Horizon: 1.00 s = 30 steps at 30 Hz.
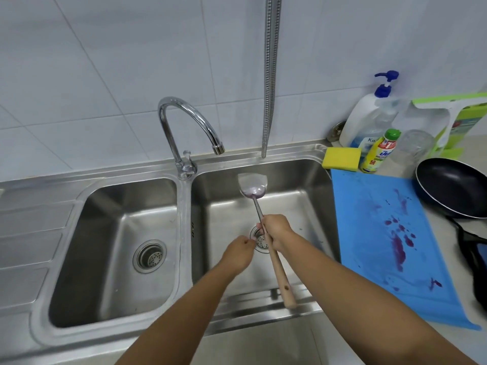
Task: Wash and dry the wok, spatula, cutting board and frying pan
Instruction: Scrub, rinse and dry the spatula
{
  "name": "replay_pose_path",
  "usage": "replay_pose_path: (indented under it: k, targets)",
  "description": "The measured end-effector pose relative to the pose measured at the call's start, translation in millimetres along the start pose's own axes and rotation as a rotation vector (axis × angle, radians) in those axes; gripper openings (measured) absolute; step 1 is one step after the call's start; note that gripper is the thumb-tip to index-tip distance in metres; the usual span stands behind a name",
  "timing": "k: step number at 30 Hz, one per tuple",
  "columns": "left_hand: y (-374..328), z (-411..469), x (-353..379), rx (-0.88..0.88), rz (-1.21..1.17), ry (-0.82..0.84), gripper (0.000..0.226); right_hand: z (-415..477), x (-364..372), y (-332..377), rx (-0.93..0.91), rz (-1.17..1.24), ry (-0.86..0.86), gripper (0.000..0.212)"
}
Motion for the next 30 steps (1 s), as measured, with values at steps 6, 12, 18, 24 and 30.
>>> replay_pose_path:
  k: [6,12,18,24,30]
  targets:
    - [-2,-36,41,-0.143,-0.306,0.171,0.028,5,0,3,0.078,0.169,0.033,0.02]
    - [-9,-37,36,-0.162,-0.461,-0.047,0.03,6,-11,15,0.045,0.102,0.068,0.018]
    - [-13,-23,22,-0.159,-0.434,-0.101,0.028,40,-64,68,-0.269,-0.145,-0.071,0.012]
    - [-23,-11,15,-0.191,-0.379,-0.065,0.028,74,-163,145,-0.559,-0.669,-0.677,0.043]
    - [-18,-9,16,-0.152,-0.264,-0.022,0.035,127,-216,145,-0.41,-0.775,-0.694,0.071]
Point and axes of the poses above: each hand's wrist, its own z-axis towards the middle knuckle, its own x-axis out of the palm, y = z × x, the point moved 8 cm from there along z, towards the middle knuckle, and after that the axes turned 7 degrees about -y, right-handed, at the moved point
